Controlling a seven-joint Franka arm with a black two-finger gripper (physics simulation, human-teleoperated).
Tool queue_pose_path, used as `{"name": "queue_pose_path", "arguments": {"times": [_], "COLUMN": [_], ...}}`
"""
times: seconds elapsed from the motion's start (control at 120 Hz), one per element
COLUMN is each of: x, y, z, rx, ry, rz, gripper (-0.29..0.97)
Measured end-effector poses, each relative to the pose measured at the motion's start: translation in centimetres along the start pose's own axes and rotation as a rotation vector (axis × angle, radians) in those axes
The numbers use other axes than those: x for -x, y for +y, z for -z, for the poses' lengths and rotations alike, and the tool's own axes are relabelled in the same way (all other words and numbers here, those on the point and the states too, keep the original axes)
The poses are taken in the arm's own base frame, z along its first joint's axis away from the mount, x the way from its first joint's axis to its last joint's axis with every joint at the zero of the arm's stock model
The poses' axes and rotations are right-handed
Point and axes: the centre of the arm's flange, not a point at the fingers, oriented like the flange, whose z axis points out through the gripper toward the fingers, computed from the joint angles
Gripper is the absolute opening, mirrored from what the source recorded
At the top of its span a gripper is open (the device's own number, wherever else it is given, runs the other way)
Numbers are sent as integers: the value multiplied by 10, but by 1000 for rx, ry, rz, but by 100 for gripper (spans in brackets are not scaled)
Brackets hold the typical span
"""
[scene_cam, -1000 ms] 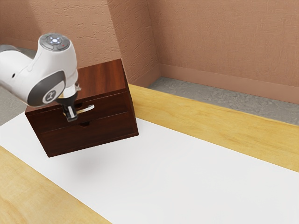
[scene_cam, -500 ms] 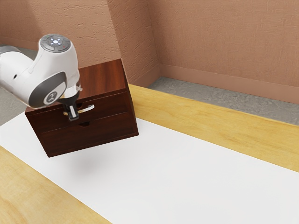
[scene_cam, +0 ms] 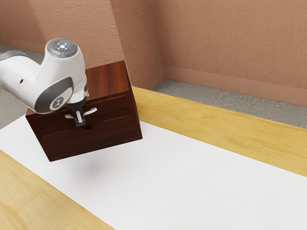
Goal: Pull the drawer handle with one arm to open the drawer
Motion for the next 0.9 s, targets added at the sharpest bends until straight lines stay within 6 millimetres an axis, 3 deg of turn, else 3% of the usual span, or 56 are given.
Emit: {"name": "queue_pose_path", "arguments": {"times": [0.383,0.9], "x": [-2,0], "y": [0,-6], "z": [-1,-3], "rx": [-7,-15], "ry": [-6,4], "rz": [-6,8], "gripper": [-5,-3]}}
